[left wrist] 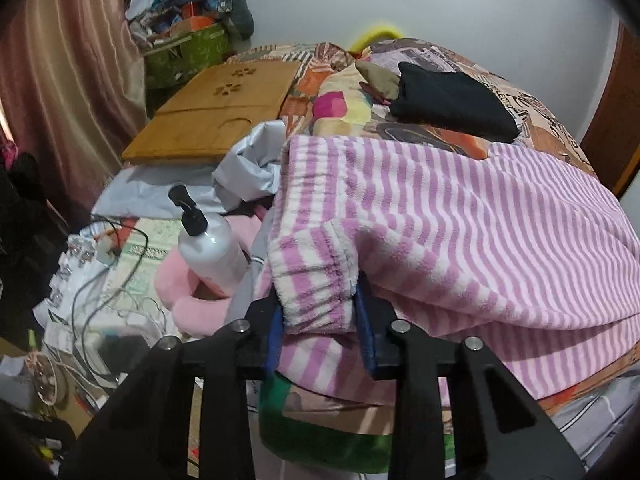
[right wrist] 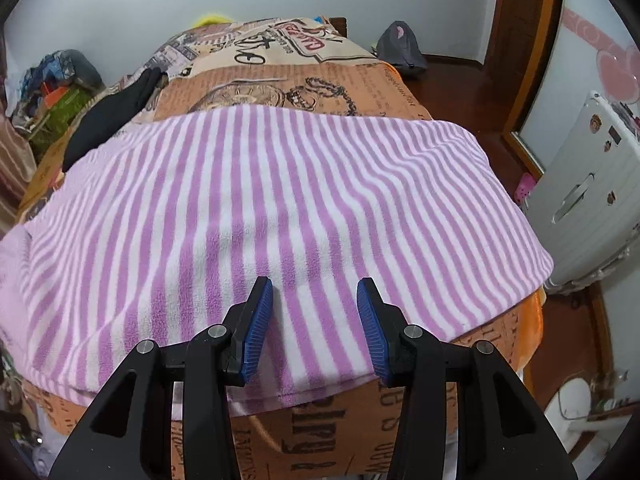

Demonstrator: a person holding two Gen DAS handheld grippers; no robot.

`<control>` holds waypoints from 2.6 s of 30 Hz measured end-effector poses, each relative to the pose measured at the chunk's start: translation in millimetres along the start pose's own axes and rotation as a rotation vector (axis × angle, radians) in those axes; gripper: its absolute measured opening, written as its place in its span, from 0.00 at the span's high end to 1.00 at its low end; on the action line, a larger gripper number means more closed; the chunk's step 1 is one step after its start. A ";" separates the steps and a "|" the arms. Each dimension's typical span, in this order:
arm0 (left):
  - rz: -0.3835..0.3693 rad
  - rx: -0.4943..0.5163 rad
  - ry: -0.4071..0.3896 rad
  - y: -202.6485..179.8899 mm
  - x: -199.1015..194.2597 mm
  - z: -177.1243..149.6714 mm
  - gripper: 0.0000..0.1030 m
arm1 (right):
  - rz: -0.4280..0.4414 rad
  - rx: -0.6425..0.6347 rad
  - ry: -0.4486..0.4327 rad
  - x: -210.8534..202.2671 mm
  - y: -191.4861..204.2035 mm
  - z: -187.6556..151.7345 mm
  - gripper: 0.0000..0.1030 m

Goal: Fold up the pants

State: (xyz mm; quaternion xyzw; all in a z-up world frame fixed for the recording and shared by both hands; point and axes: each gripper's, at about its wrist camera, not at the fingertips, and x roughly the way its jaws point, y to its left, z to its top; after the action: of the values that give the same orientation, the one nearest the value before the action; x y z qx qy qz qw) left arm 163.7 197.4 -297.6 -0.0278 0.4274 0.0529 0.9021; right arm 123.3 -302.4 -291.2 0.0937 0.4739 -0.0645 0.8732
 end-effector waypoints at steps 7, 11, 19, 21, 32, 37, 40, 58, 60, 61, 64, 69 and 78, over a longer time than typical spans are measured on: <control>-0.025 -0.063 -0.034 25.4 -18.1 -0.8 0.74 | 0.003 0.016 0.026 2.5 -4.7 -2.2 0.59; -0.027 -0.064 -0.017 26.9 -22.3 -11.6 0.74 | -0.015 0.008 0.024 3.6 -4.3 -3.0 0.56; -0.010 -0.051 0.029 26.5 -17.9 -32.6 0.69 | -0.034 0.009 0.029 5.8 -9.9 0.7 0.51; 0.001 -0.042 0.032 27.8 -23.7 -33.5 0.67 | -0.054 -0.021 0.029 3.1 -5.9 3.0 0.51; 0.082 -0.041 -0.023 45.4 -71.3 -11.4 0.66 | 0.032 -0.172 -0.078 -27.7 47.8 43.5 0.48; 0.037 -0.101 -0.035 52.8 -68.7 10.3 0.60 | 0.164 -0.272 -0.109 -38.0 96.5 50.0 0.48; -0.007 -0.109 -0.031 46.6 -54.4 26.2 0.56 | 0.226 -0.339 -0.107 -34.9 125.6 51.1 0.48; -0.147 -0.161 0.193 46.7 84.3 104.1 0.53 | 0.429 -0.729 0.007 47.5 300.2 123.5 0.48; -0.157 -0.168 0.217 48.0 92.8 100.6 0.48 | 0.447 -0.766 0.064 71.8 322.7 127.3 0.48; -0.161 -0.172 0.227 48.6 96.1 99.2 0.47 | 0.449 -0.780 0.081 79.0 328.7 128.8 0.47; -0.196 -0.193 0.238 52.8 102.4 97.1 0.46 | 0.445 -0.821 0.157 108.3 349.3 130.3 0.47; -0.224 -0.142 0.195 46.4 99.8 95.7 0.64 | 0.482 -0.855 0.255 138.2 366.2 122.1 0.53; -0.096 0.022 0.056 23.5 68.2 102.6 0.70 | 0.465 -0.872 0.113 118.1 365.5 121.5 0.90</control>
State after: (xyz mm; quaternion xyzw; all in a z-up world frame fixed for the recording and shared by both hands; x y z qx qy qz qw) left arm 282.6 235.4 -285.6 -0.0398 0.4511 0.0042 0.8916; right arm 360.1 23.6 -288.1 -0.1735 0.4697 0.3414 0.7954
